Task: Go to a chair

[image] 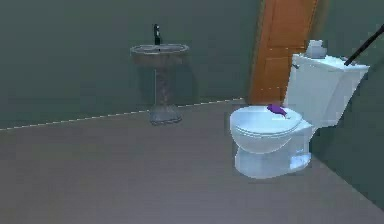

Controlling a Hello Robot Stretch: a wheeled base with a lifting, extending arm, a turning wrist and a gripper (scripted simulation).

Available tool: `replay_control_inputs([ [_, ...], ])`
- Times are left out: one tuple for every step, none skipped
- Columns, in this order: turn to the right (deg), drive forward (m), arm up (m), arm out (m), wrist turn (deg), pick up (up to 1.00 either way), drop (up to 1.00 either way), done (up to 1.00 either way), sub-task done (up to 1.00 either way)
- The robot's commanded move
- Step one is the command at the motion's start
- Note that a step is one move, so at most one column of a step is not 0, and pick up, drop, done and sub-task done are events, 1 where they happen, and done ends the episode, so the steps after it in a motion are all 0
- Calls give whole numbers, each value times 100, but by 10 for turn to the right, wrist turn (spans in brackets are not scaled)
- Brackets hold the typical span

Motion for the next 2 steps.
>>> replay_control_inputs([
  [-450,0,0,0,0,0,0,0,0],
  [-450,0,0,0,0,0,0,0,0],
])
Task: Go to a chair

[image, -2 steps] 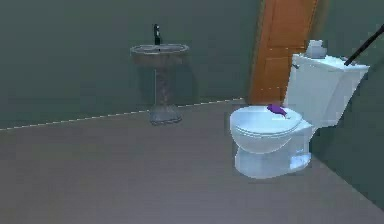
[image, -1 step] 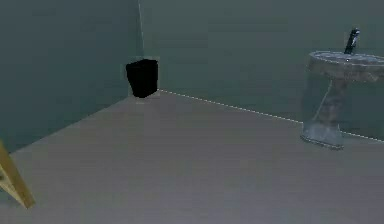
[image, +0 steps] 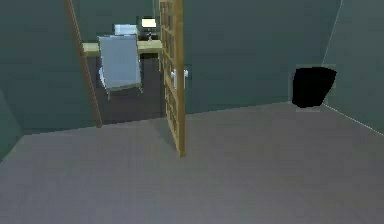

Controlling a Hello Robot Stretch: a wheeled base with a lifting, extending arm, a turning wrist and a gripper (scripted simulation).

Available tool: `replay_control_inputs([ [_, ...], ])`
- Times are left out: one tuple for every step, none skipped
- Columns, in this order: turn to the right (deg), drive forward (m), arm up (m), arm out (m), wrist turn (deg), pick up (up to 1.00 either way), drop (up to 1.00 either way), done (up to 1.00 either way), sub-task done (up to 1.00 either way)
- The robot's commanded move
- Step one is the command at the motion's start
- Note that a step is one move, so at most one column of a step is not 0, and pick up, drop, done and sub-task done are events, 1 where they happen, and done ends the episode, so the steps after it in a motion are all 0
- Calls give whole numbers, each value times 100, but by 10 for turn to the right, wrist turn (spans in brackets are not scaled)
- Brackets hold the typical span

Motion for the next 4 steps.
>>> replay_control_inputs([
  [-180,0,0,0,0,0,0,0,0],
  [0,100,0,0,0,0,0,0,0],
  [-30,0,0,0,0,0,0,0,0],
  [0,55,0,0,0,0,0,0,0],
])
